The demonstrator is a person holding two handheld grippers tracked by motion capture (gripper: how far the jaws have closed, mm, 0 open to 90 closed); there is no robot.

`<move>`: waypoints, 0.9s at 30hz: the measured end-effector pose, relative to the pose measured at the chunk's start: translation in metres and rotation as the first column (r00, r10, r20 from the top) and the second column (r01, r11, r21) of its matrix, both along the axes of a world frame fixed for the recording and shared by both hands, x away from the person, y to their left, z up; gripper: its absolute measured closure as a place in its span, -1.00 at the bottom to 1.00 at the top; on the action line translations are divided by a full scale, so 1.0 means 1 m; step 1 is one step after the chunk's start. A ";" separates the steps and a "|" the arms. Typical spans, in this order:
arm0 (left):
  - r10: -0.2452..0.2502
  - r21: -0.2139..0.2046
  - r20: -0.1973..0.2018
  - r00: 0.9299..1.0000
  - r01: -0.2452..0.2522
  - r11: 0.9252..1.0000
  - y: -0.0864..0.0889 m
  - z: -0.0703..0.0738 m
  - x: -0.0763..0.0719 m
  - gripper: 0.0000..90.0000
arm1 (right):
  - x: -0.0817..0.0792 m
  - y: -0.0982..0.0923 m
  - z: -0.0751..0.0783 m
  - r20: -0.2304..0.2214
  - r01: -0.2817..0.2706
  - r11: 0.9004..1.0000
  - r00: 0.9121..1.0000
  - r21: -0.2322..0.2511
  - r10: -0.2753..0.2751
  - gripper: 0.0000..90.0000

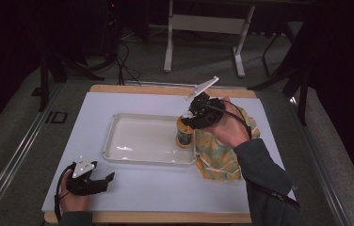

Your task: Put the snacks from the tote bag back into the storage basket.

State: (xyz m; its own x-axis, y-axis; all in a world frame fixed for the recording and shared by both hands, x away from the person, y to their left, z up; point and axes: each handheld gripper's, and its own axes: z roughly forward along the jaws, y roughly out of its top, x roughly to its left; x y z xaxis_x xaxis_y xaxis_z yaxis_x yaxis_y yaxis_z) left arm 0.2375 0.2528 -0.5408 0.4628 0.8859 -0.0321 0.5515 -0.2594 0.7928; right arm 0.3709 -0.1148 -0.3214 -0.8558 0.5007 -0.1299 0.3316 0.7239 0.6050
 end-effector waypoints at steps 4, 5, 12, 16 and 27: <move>0.000 0.000 -0.002 1.000 0.000 1.000 0.000 0.000 0.000 -0.58 | -0.002 -0.001 -0.003 -0.003 -0.004 1.000 1.000 -0.003 0.004 0.30; 0.000 0.001 -0.002 1.000 0.000 1.000 0.000 0.000 0.000 -0.58 | -0.002 -0.001 -0.004 -0.006 -0.003 1.000 1.000 -0.004 0.003 0.31; 0.000 0.001 -0.001 1.000 0.000 1.000 0.000 0.000 0.000 -0.58 | -0.004 0.000 -0.009 -0.006 -0.006 1.000 1.000 -0.011 0.006 0.30; 0.000 0.000 -0.001 1.000 0.000 1.000 0.000 0.000 0.000 -0.59 | -0.006 0.001 -0.011 -0.007 -0.008 1.000 1.000 -0.013 0.008 0.30; 0.001 0.002 -0.002 1.000 -0.001 1.000 0.000 0.000 0.000 -0.58 | -0.009 0.000 -0.019 -0.006 -0.020 1.000 1.000 -0.019 0.020 0.30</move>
